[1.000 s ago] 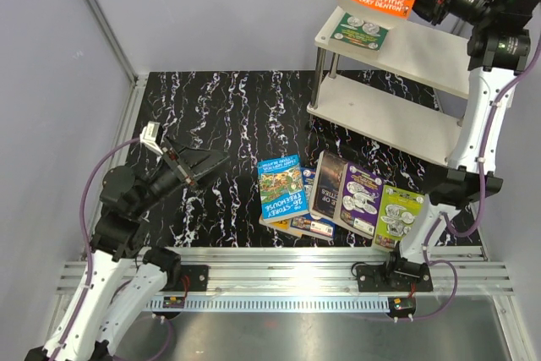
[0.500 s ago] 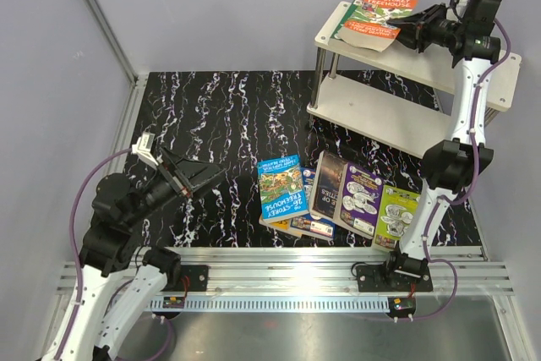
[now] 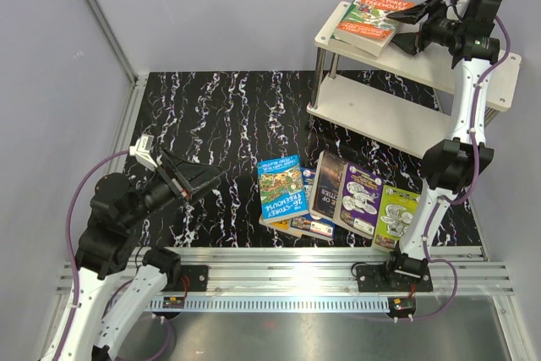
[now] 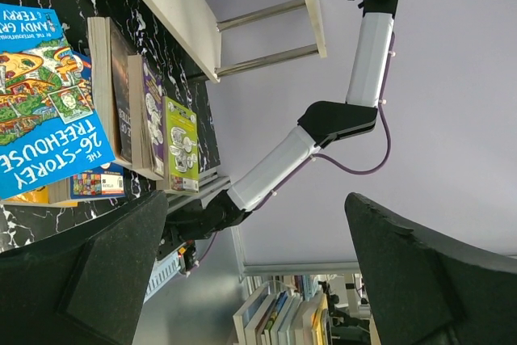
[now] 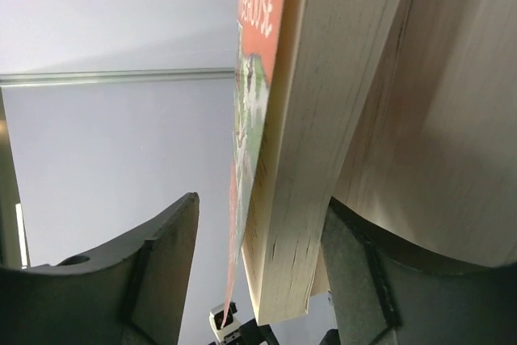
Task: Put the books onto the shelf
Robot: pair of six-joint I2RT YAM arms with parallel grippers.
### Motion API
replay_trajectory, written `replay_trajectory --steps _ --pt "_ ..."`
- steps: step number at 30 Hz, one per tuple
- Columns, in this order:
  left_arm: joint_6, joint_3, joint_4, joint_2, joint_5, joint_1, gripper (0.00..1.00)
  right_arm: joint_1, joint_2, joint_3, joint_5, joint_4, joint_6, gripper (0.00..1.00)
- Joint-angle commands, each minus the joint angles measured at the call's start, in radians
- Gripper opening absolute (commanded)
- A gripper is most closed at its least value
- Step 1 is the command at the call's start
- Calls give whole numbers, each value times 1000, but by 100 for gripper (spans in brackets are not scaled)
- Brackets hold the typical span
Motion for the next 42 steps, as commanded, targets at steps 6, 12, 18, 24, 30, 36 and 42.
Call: replay_trajectory --steps 6,12,18,24,30,36,42 --pt "63 64 -25 28 -17 3 99 -19 -21 -4 15 -104 -170 80" --pt "133 109 -119 65 -46 5 99 -62 -44 -14 147 -359 -350 82" --pt "140 95 -107 85 -35 3 99 -68 -129 -138 144 -358 -385 82" --pt "243 92 -200 158 -73 3 99 -53 -364 -329 124 -276 -434 85" --pt "301 -9 -199 246 -83 0 99 106 -567 -548 296 -359 -500 89" --pt "283 -161 -7 367 -115 -91 98 451 -831 -1154 364 -115 -308 89" --pt "352 -56 86 707 -193 -223 97 622 -761 -1380 299 78 -232 88"
